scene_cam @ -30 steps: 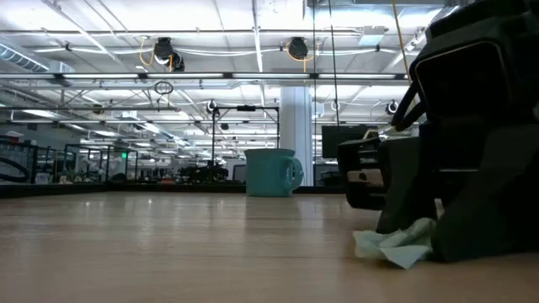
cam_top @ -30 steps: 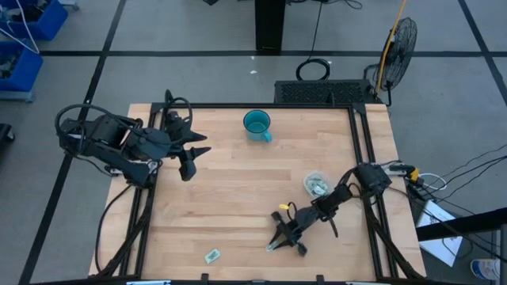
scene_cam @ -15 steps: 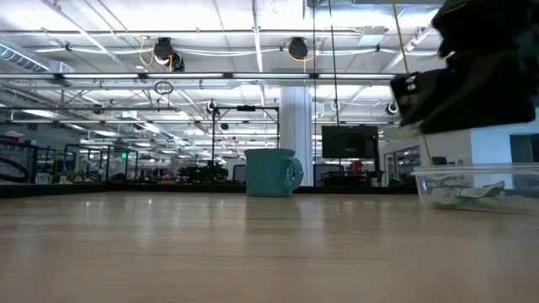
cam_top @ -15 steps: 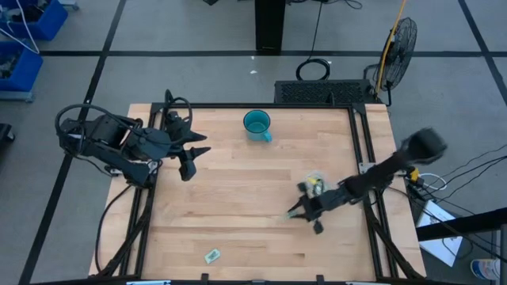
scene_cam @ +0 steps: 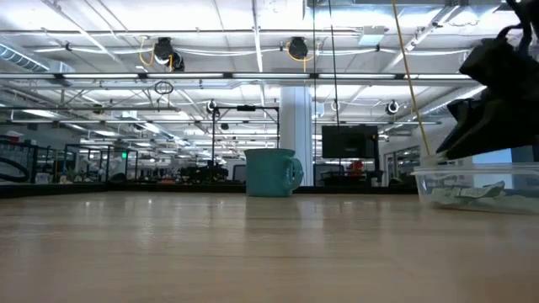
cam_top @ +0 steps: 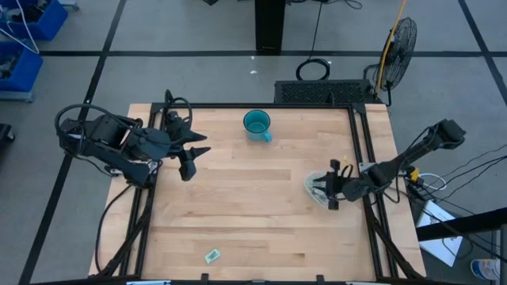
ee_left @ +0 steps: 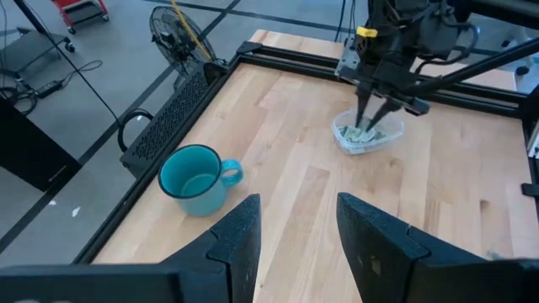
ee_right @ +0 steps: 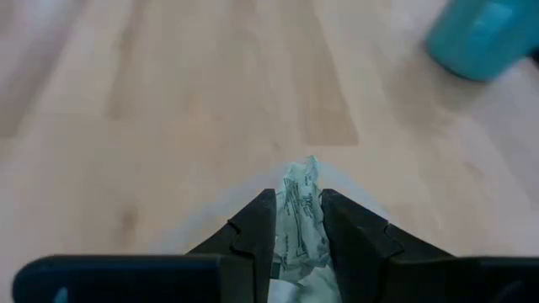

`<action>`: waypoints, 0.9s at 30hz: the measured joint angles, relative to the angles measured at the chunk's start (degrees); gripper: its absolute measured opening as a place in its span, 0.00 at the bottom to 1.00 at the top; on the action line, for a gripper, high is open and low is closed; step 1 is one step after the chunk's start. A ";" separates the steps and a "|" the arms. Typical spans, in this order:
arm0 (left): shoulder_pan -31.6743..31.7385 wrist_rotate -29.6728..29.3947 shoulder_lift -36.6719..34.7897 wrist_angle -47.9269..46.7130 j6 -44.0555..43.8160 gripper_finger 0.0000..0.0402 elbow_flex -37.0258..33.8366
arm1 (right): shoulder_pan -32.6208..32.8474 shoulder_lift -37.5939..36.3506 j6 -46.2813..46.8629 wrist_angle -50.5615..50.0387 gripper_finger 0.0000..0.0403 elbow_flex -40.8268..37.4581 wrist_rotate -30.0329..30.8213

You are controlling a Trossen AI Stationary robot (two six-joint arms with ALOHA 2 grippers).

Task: Pick and place Stevia / Truvia into bins
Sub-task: Put the white stevia packet into the transparent container

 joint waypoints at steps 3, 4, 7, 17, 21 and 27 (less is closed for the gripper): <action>0.02 0.00 -0.02 -0.02 0.00 0.41 0.00 | -0.02 -0.78 -0.06 -1.11 0.23 -1.38 1.60; 0.00 -0.02 -0.01 0.00 -0.01 0.41 0.00 | -0.02 -0.74 -0.07 -1.37 0.24 -1.73 1.68; 0.02 -0.39 0.00 0.00 0.00 0.41 0.00 | -0.02 -0.66 -0.07 -1.60 0.28 -2.32 1.68; 0.01 -0.47 -0.01 0.01 0.02 0.41 0.00 | 0.00 -0.73 -14.86 4.21 0.42 -2.32 4.92; 0.01 -0.49 0.00 0.02 0.02 0.41 0.00 | -0.02 -0.73 -28.86 20.77 0.44 -2.32 10.62; 0.00 -0.03 0.06 -0.75 2.33 0.41 0.00 | -0.02 -0.75 -36.57 52.46 0.44 -2.23 -0.57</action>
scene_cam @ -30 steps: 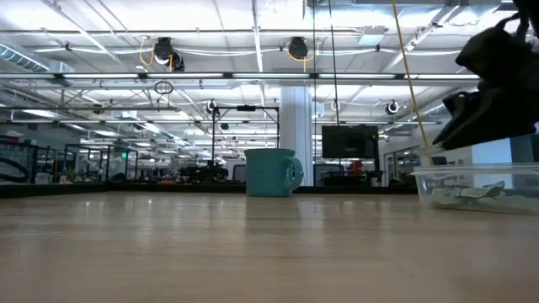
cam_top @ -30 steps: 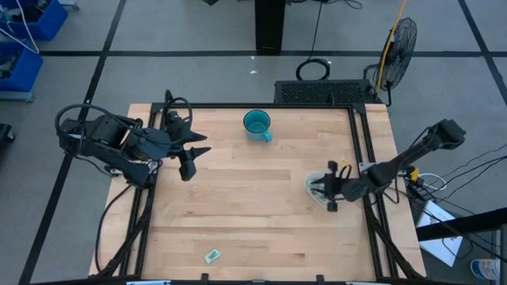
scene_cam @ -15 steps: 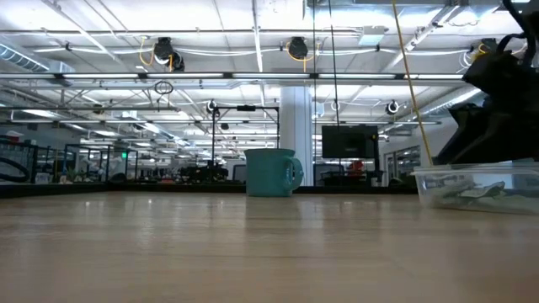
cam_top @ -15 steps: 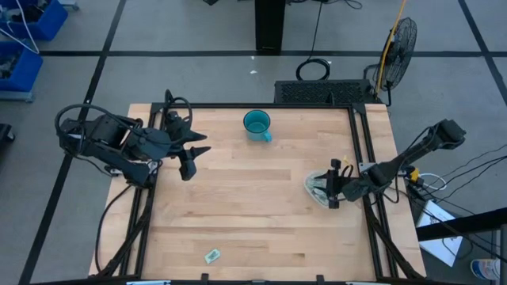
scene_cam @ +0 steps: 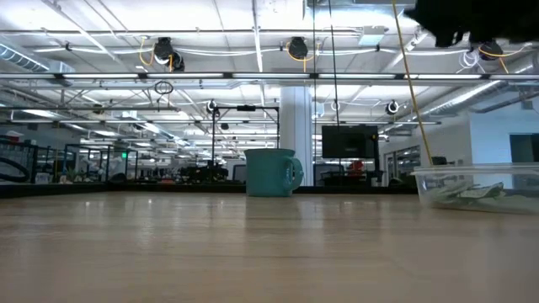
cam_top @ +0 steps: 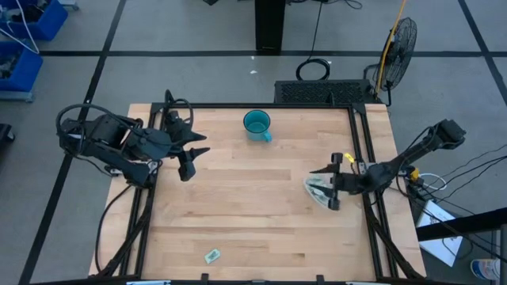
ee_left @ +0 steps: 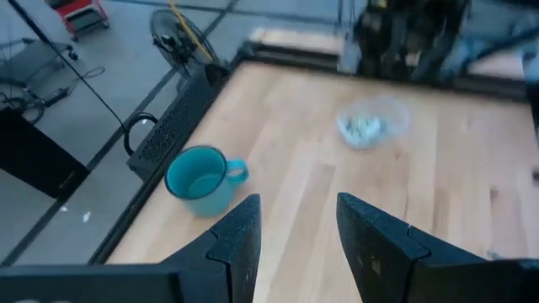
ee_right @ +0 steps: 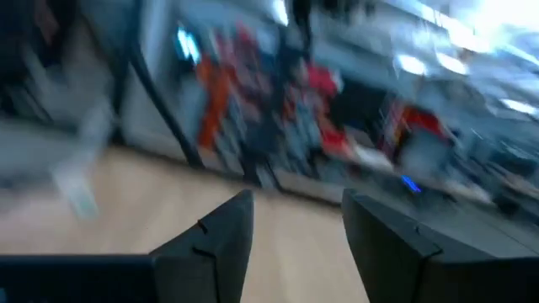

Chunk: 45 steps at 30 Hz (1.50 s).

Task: Pick and place Stevia / Truvia into bins
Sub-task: Put the white stevia packet into the transparent container

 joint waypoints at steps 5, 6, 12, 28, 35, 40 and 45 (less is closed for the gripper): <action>-0.70 8.09 1.85 -4.26 2.59 0.41 -1.49 | 0.02 0.00 1.69 11.81 0.44 0.00 -8.15; -1.22 10.90 2.12 -4.01 3.02 0.41 -2.82 | -0.02 0.02 1.05 13.07 0.44 0.00 -8.28; -6.40 24.72 4.03 4.63 1.96 0.41 -16.28 | -0.03 0.02 -2.04 16.40 0.44 0.00 -8.20; -15.05 34.95 16.97 44.66 -3.07 0.41 -47.31 | -0.03 0.02 -1.06 13.99 0.43 0.00 -8.13; -16.95 39.33 24.85 49.16 2.30 0.41 -47.34 | -0.03 0.02 -1.81 14.27 0.43 0.00 -8.13; -18.21 39.13 27.79 52.31 3.12 0.41 -47.34 | -0.03 0.02 -1.88 14.25 0.42 0.00 -8.13; -19.25 38.89 28.10 54.31 1.77 0.41 -47.34 | -0.03 0.02 -1.65 13.86 0.42 0.00 -8.11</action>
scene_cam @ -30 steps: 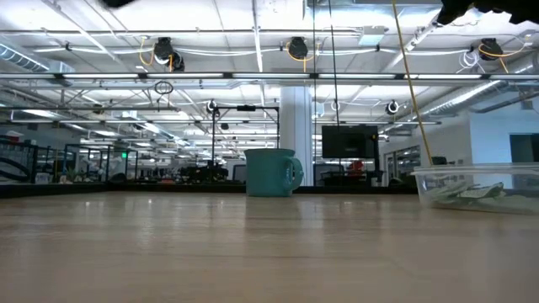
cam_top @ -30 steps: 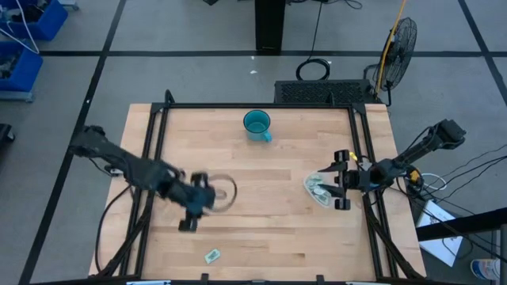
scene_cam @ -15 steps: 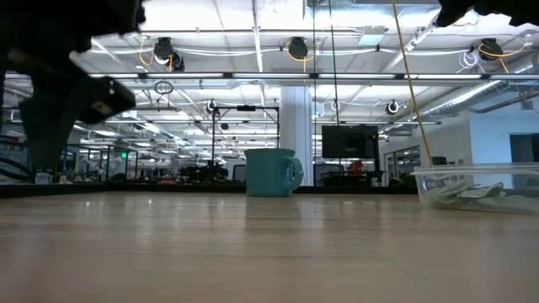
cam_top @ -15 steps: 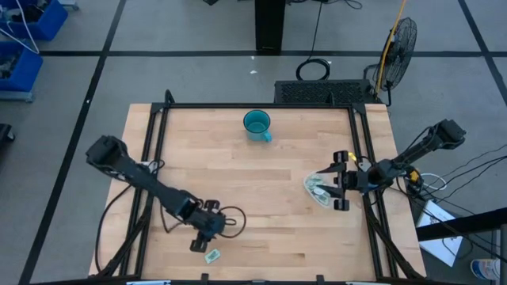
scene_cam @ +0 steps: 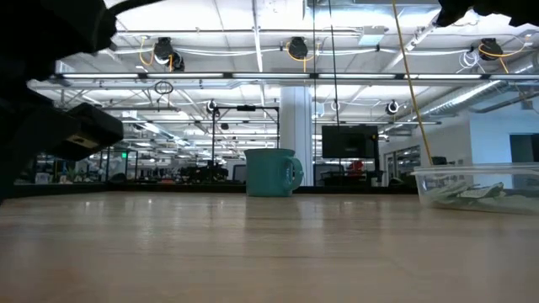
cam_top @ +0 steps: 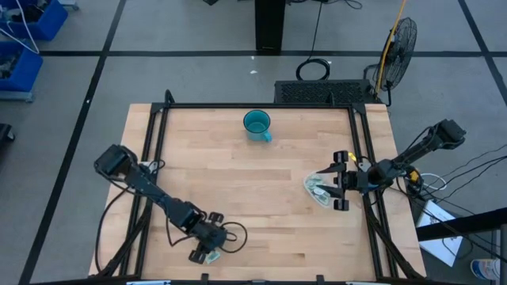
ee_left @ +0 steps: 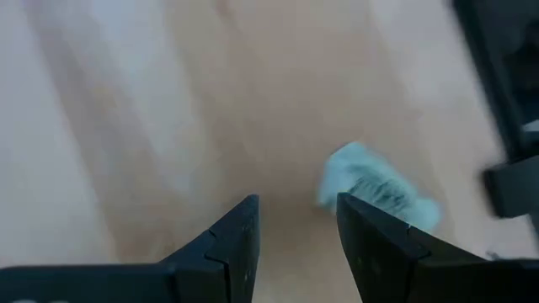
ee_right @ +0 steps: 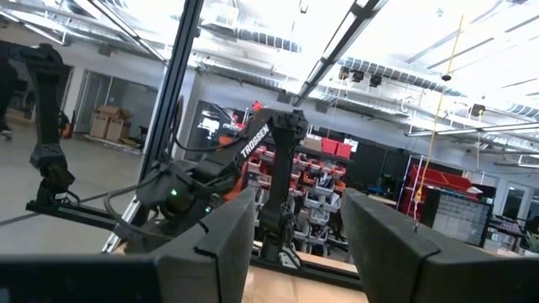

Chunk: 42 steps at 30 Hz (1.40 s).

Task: Pick and place Stevia / Truvia into bins
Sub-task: Put the white stevia packet into the transparent container

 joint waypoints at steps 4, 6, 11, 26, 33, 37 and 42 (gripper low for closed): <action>-0.86 3.53 0.05 2.21 -0.04 0.41 0.00 | 0.00 0.00 0.01 -0.02 0.42 0.00 0.01; -1.20 4.72 0.05 2.59 0.14 0.41 0.00 | 0.00 0.00 0.04 -0.02 0.42 0.00 0.01; -1.36 2.38 0.05 2.53 0.76 0.41 0.00 | 0.00 0.00 0.13 -0.02 0.43 0.00 0.01; -1.41 3.80 0.05 2.91 2.03 0.29 0.00 | 0.00 0.00 0.15 -0.04 0.43 0.00 0.01; -1.25 2.62 1.34 2.69 1.50 0.15 0.00 | -0.01 0.00 0.16 -0.04 0.43 0.00 0.01; -0.76 3.45 3.93 3.49 -1.17 0.13 0.24 | -0.02 0.00 0.15 -0.07 0.43 0.00 0.01; 0.34 6.69 4.12 3.71 2.67 0.10 0.23 | -0.02 0.01 0.13 -0.63 0.43 0.00 0.01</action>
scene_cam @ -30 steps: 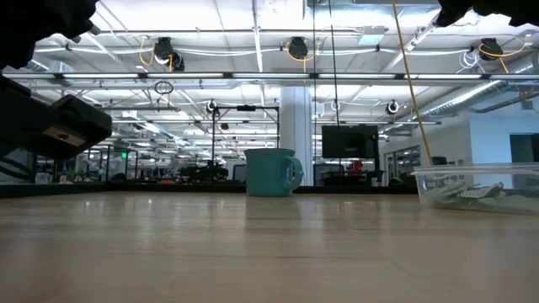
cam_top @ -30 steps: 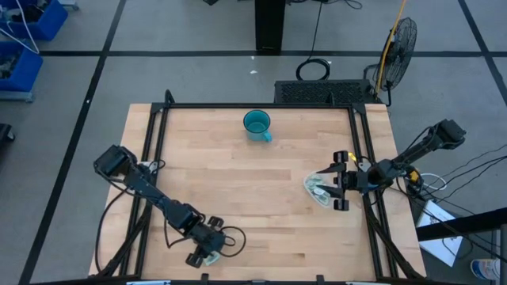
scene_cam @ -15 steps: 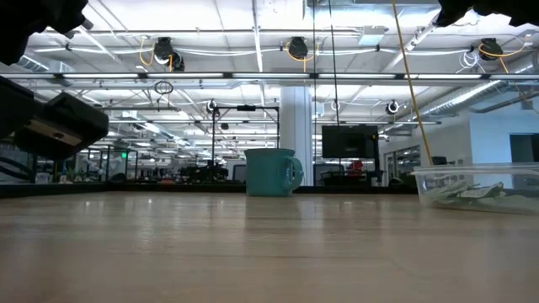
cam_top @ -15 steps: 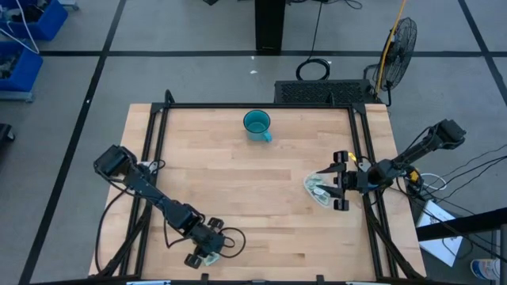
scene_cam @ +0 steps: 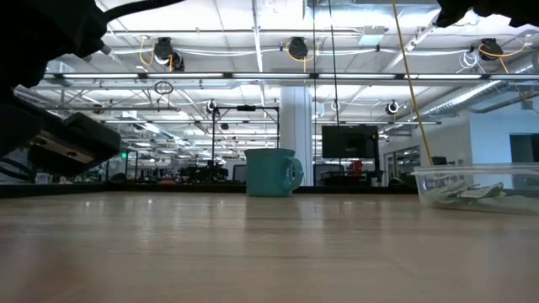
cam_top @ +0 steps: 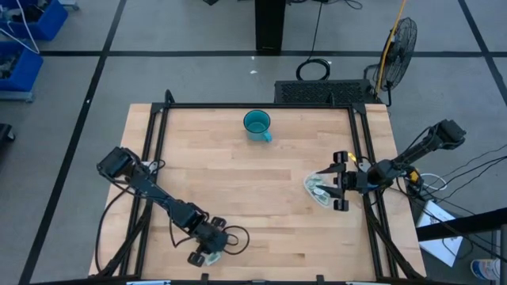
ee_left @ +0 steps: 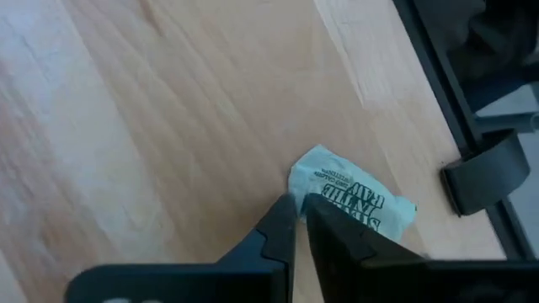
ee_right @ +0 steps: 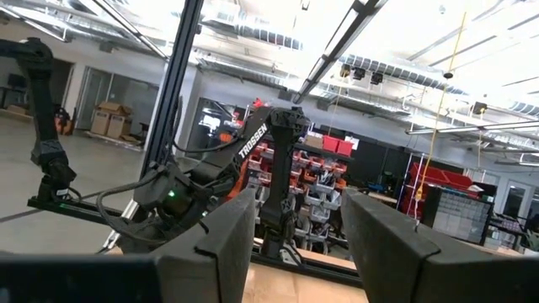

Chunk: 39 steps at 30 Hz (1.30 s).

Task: Pick and place Stevia / Truvia into bins
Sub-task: Put the white stevia packet into the transparent container

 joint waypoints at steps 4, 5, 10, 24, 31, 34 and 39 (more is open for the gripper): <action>1.00 -0.10 -1.92 -0.59 2.49 0.02 -0.14 | 0.00 0.01 -0.07 0.11 0.43 0.00 0.00; 1.39 -1.37 -2.46 -0.97 3.30 0.02 -0.25 | -0.02 0.01 -0.09 0.13 0.43 0.00 0.00; 5.06 -14.75 -7.46 -1.40 12.57 0.01 -0.31 | -0.02 0.00 -0.37 0.18 0.43 0.00 0.00; 26.36 -21.49 1.09 44.98 24.99 0.01 7.15 | -0.02 0.00 -1.79 1.64 0.43 0.02 0.00; 29.06 -21.66 18.36 45.52 25.75 0.02 24.93 | -0.02 0.04 -3.34 1.72 0.43 0.04 0.11; 29.63 -22.92 24.19 45.44 23.78 0.02 31.72 | 0.00 0.04 -3.37 1.54 0.43 0.04 0.02; 30.80 -23.02 29.59 39.95 19.30 0.02 38.52 | 0.00 0.03 -3.37 1.51 0.43 0.04 -0.07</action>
